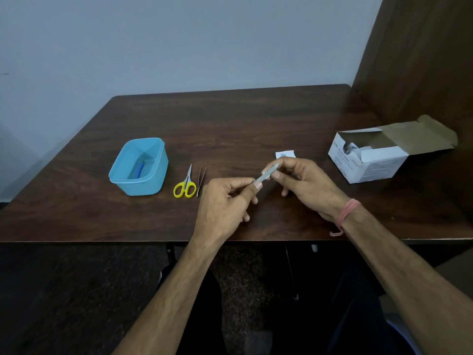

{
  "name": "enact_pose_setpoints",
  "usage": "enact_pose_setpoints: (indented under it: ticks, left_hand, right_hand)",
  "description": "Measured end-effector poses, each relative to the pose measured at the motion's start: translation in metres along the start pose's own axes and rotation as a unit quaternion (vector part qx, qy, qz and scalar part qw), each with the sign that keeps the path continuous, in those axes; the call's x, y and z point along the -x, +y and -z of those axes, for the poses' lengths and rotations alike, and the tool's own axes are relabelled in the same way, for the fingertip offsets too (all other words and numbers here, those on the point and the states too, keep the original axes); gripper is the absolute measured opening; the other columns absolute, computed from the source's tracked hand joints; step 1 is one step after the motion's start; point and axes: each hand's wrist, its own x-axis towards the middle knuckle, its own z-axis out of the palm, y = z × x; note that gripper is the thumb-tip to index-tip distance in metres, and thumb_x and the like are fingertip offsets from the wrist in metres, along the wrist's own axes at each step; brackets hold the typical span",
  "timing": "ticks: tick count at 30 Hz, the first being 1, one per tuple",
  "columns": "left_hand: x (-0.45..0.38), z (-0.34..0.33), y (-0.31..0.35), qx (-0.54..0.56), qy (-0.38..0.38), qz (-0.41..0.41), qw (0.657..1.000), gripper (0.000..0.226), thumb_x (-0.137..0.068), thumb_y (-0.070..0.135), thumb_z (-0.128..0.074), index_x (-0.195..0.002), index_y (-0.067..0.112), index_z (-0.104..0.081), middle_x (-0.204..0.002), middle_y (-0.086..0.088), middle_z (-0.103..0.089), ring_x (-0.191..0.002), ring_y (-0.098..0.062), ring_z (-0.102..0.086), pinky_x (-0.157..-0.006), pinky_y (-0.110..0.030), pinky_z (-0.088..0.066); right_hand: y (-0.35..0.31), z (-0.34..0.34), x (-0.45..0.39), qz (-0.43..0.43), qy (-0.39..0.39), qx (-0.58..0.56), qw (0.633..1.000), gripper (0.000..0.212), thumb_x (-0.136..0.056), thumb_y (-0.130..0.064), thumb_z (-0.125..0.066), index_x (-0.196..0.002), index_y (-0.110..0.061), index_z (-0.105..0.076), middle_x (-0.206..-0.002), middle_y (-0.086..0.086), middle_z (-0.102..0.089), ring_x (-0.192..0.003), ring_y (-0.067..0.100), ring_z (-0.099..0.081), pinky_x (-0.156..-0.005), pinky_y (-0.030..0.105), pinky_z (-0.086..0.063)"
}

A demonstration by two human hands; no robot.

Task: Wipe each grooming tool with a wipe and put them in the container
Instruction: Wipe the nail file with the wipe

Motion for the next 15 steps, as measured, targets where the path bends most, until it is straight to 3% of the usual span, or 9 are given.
enact_pose_setpoints:
  ticks: [3, 5, 8, 11, 15]
  left_hand:
    - [-0.0019, -0.0002, -0.001, -0.012, 0.005, -0.006, 1.0, 0.014, -0.108, 0.032, -0.076, -0.107, 0.029, -0.09, -0.076, 0.0, -0.079, -0.047, -0.015, -0.062, -0.049, -0.023, -0.049]
    - [-0.0006, -0.0002, 0.0013, -0.011, 0.004, -0.004, 1.0, 0.014, -0.108, 0.033, -0.076, -0.109, 0.03, -0.09, -0.076, 0.001, -0.079, -0.047, -0.016, -0.063, -0.049, -0.024, -0.049]
    - [0.0002, -0.0007, 0.0027, -0.013, 0.008, 0.0, 1.0, 0.014, -0.107, 0.033, -0.076, -0.108, 0.031, -0.09, -0.077, 0.001, -0.079, -0.048, -0.015, -0.063, -0.051, -0.023, -0.05]
    - [0.0004, -0.0002, 0.0008, -0.011, 0.007, 0.001, 1.0, 0.014, -0.107, 0.034, -0.076, -0.107, 0.031, -0.09, -0.076, 0.002, -0.079, -0.047, -0.015, -0.063, -0.051, -0.023, -0.049]
    - [-0.0005, 0.0005, 0.0003, -0.018, 0.002, 0.0, 1.0, 0.015, -0.108, 0.037, -0.075, -0.11, 0.032, -0.09, -0.078, 0.003, -0.08, -0.047, -0.013, -0.063, -0.052, -0.023, -0.05]
  right_hand:
    - [-0.0007, -0.0031, -0.0008, -0.007, -0.017, 0.059, 0.998, 0.017, -0.11, -0.012, -0.065, -0.109, -0.019, -0.08, -0.101, 0.012, -0.075, -0.089, 0.012, -0.063, -0.069, 0.024, -0.053]
    - [-0.0029, -0.0041, 0.0, -0.007, 0.004, 0.029, 1.0, 0.018, -0.11, -0.009, -0.064, -0.102, -0.018, -0.078, -0.089, 0.005, -0.071, -0.085, 0.008, -0.062, -0.066, 0.023, -0.052]
    - [-0.0035, -0.0031, 0.0012, -0.004, 0.022, -0.007, 1.0, 0.017, -0.11, -0.007, -0.064, -0.099, -0.015, -0.074, -0.09, -0.004, -0.071, -0.082, 0.005, -0.06, -0.063, 0.021, -0.052]
    - [-0.0033, -0.0056, 0.0022, -0.01, -0.011, 0.043, 0.999, 0.011, -0.109, -0.011, -0.067, -0.102, -0.012, -0.076, -0.082, -0.017, -0.072, -0.079, 0.007, -0.06, -0.064, 0.02, -0.051]
    - [-0.0054, -0.0054, 0.0022, -0.012, -0.003, 0.039, 0.999, 0.011, -0.107, -0.014, -0.071, -0.101, -0.018, -0.079, -0.084, -0.013, -0.073, -0.082, 0.015, -0.06, -0.065, 0.023, -0.051]
